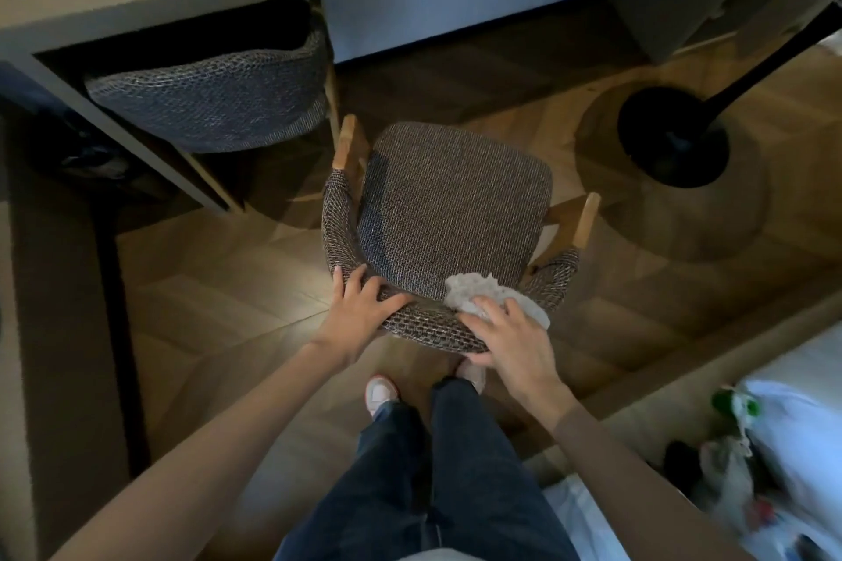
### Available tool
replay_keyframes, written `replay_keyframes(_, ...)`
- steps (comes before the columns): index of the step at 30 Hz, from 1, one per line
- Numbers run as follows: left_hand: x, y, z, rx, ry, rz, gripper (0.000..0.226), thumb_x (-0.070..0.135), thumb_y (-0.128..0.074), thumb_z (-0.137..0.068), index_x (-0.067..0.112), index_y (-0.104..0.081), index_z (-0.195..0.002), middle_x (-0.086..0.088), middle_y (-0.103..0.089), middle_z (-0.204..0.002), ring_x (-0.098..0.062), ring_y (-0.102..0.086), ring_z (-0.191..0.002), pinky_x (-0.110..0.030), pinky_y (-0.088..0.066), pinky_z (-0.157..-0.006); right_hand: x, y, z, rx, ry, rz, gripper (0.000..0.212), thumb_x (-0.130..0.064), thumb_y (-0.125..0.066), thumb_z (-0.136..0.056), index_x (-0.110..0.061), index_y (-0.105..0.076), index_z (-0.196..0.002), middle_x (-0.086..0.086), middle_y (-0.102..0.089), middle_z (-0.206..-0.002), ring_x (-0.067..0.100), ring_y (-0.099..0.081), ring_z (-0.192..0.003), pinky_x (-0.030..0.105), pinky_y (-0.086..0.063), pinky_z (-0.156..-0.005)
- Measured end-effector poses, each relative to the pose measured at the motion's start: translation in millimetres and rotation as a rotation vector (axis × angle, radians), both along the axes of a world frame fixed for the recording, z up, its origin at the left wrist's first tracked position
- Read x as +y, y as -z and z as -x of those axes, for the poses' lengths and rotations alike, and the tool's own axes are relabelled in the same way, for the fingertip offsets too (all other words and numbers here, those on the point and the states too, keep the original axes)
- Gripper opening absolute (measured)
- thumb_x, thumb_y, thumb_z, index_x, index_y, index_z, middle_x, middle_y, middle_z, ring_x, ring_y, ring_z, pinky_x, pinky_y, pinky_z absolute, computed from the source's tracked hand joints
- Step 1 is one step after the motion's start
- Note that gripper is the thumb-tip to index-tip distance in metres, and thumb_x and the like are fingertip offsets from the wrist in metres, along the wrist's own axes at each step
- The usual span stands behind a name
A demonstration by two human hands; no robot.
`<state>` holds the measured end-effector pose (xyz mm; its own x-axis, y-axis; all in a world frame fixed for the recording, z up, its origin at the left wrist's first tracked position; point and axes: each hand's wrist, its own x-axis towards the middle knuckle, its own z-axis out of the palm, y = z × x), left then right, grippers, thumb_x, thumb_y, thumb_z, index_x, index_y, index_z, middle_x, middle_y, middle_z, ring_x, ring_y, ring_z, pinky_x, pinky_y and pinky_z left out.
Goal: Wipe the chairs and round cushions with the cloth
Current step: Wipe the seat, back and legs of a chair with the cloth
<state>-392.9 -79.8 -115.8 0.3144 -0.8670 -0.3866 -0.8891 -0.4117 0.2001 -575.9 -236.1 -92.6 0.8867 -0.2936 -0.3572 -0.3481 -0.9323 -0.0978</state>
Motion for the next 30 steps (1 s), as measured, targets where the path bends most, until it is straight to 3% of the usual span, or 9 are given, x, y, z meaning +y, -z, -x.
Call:
replay_keyframes(4, -42.0, -1.7, 4.7, -0.051, -0.034, 0.033, 0.062, 0.030, -0.057, -0.093, 0.042, -0.023, -0.143, -0.009, -0.035, -0.142, -0.042, -0.016, -0.140, -0.066, -0.005, -0.111, -37.2, -6.3, -2.3, -0.018, 0.059, 0.073, 0.060, -0.032, -0.093, -0.049, -0.021, -0.072, -0.105, 0.002, -0.064, -0.115, 0.028, -0.061, -0.086, 0.034, -0.054, -0.049)
replay_keyframes(6, -67.0, -2.8, 2.8, -0.081, -0.050, 0.035, 0.067, 0.028, -0.062, -0.091, 0.040, -0.023, -0.143, -0.009, -0.034, -0.143, -0.041, -0.017, -0.139, -0.066, -0.008, -0.112, -58.0, -9.7, -8.3, 0.015, 0.085, 0.092, 0.058, -0.027, -0.089, -0.059, -0.020, -0.069, -0.113, 0.004, -0.060, -0.123, 0.030, -0.059, -0.095, 0.038, -0.056, -0.056)
replay_keyframes(11, -123.4, -3.9, -1.1, -0.097, -0.106, 0.048, 0.052, 0.035, -0.050, -0.097, 0.036, -0.025, -0.143, -0.013, -0.036, -0.140, -0.042, -0.024, -0.135, -0.065, -0.009, -0.113, -108.9, -20.4, -28.8, 0.037, 0.101, 0.160, 0.055, -0.023, -0.070, -0.084, -0.021, -0.052, -0.136, 0.004, -0.042, -0.143, 0.029, -0.048, -0.115, 0.039, -0.054, -0.073)
replay_keyframes(14, -158.7, -4.5, -1.5, -0.089, -0.146, 0.036, 0.055, 0.031, -0.052, -0.096, 0.035, -0.025, -0.144, -0.014, -0.036, -0.139, -0.043, -0.026, -0.134, -0.066, -0.011, -0.112, -143.8, -22.6, -38.2, 0.044, 0.114, 0.179, 0.055, -0.023, -0.063, -0.090, -0.022, -0.043, -0.142, 0.002, -0.032, -0.149, 0.026, -0.041, -0.124, 0.037, -0.052, -0.080)
replay_keyframes(21, -243.4, -5.3, -5.6, -0.110, -0.223, 0.012, 0.080, 0.010, -0.063, -0.084, 0.034, -0.018, -0.146, -0.013, -0.030, -0.142, -0.043, -0.023, -0.135, -0.067, -0.011, -0.111, -243.0, -18.9, -62.1, 0.055, 0.055, 0.178, 0.053, -0.023, -0.060, -0.092, -0.024, -0.041, -0.142, 0.001, -0.029, -0.148, 0.025, -0.038, -0.125, 0.035, -0.050, -0.080)
replay_keyframes(30, -357.7, 0.3, -48.6, -0.147, -0.417, 0.026, 0.074, 0.013, -0.064, -0.087, 0.037, -0.022, -0.143, -0.008, -0.036, -0.137, -0.040, -0.027, -0.133, -0.068, -0.015, -0.110, -371.6, -14.7, -132.5, 0.016, -0.081, 0.206, 0.051, -0.029, -0.061, -0.092, -0.024, -0.044, -0.140, 0.003, -0.033, -0.143, 0.023, -0.040, -0.121, 0.035, -0.051, -0.081)
